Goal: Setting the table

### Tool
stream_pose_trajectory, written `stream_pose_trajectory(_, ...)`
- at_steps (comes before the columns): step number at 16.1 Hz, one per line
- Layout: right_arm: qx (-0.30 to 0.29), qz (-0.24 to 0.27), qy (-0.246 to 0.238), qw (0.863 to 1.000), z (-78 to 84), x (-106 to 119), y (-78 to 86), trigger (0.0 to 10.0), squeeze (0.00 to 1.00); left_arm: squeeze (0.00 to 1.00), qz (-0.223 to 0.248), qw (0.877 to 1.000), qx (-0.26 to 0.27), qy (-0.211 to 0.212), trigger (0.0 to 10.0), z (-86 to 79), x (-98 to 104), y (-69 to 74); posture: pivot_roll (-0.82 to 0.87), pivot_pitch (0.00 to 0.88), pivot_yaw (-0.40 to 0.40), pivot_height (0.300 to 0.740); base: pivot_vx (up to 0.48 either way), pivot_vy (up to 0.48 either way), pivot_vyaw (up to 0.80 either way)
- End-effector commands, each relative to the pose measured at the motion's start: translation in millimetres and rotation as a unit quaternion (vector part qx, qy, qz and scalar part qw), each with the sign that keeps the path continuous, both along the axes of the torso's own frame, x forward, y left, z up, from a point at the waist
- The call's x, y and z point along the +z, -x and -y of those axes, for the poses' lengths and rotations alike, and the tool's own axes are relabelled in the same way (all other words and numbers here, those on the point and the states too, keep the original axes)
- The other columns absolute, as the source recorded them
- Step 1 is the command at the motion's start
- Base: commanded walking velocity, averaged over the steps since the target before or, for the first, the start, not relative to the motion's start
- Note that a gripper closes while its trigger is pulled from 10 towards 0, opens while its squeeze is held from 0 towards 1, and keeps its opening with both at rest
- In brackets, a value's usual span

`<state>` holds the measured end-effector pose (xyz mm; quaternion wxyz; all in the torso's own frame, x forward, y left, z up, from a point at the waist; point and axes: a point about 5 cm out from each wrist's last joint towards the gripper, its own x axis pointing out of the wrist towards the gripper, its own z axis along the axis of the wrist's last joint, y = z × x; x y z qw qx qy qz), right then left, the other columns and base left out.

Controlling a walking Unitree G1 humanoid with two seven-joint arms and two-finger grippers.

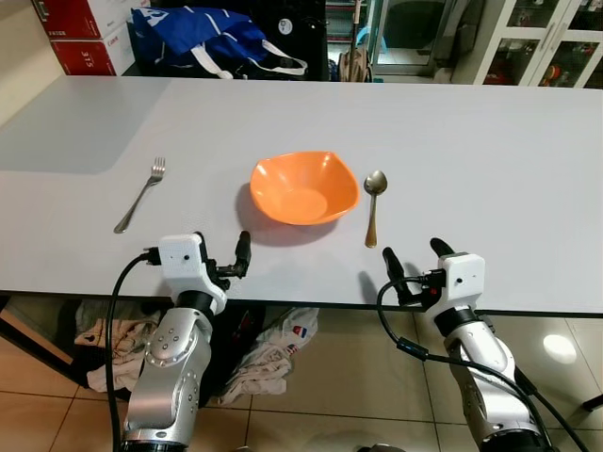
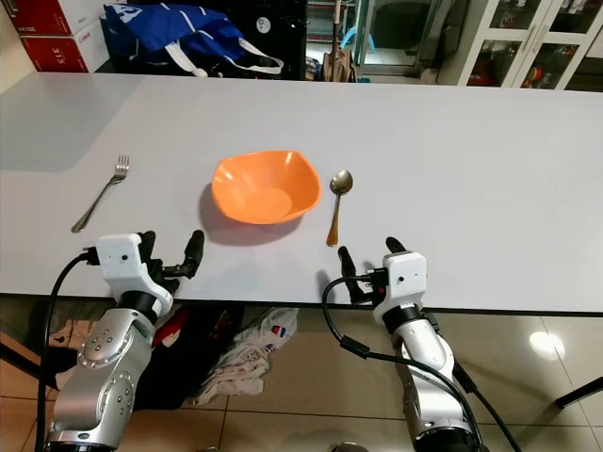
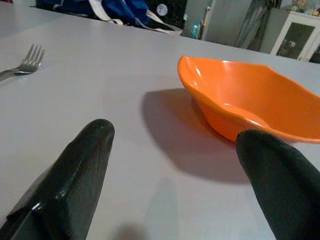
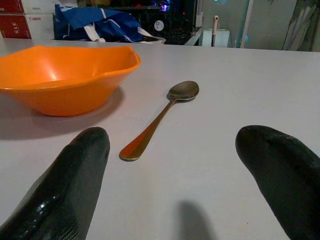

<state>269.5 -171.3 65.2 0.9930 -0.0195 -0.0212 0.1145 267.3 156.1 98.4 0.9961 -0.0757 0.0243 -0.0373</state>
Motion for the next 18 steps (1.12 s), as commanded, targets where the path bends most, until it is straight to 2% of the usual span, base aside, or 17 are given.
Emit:
stream_pose_trajectory(1, 0.004, 0.001, 0.001, 1.0, -1.2, 2.3, -1.5, 10.0, 0.0, 0.0, -0.005, 1.0, -0.009, -0.005, 10.0, 2.0, 0.5, -1.2, -0.1, 0.0, 0.025, 0.736, 0.0, 0.0, 0.0)
stream_pose_trajectory(7, 0.014, -0.016, -0.003, 1.0, -7.5, -0.8, -3.9, 10.0, 0.0, 0.0, -0.013, 1.0, 0.006, 0.002, 10.0, -0.5, 3.5, -1.9, -0.08, 0.0, 0.016, 0.736, 0.0, 0.458, 0.0)
stream_pose_trajectory(16, 0.008, -0.025, 0.002, 1.0, -5.4, -3.0, -1.2, 10.0, 0.0, 0.0, -0.037, 0.999, -0.003, 0.02, 10.0, -5.1, 2.2, -10.9, -0.09, 0.0, 0.026, 0.736, 0.0, 0.476, 0.0)
stream_pose_trajectory(18, -0.004, -0.009, -0.007, 1.0, -2.8, 0.7, -0.9, 10.0, 0.0, 0.0, -0.032, 0.999, -0.009, 0.007, 10.0, -6.5, 3.1, -11.5, -0.09, 0.0, 0.028, 0.736, 0.0, 0.48, 0.0)
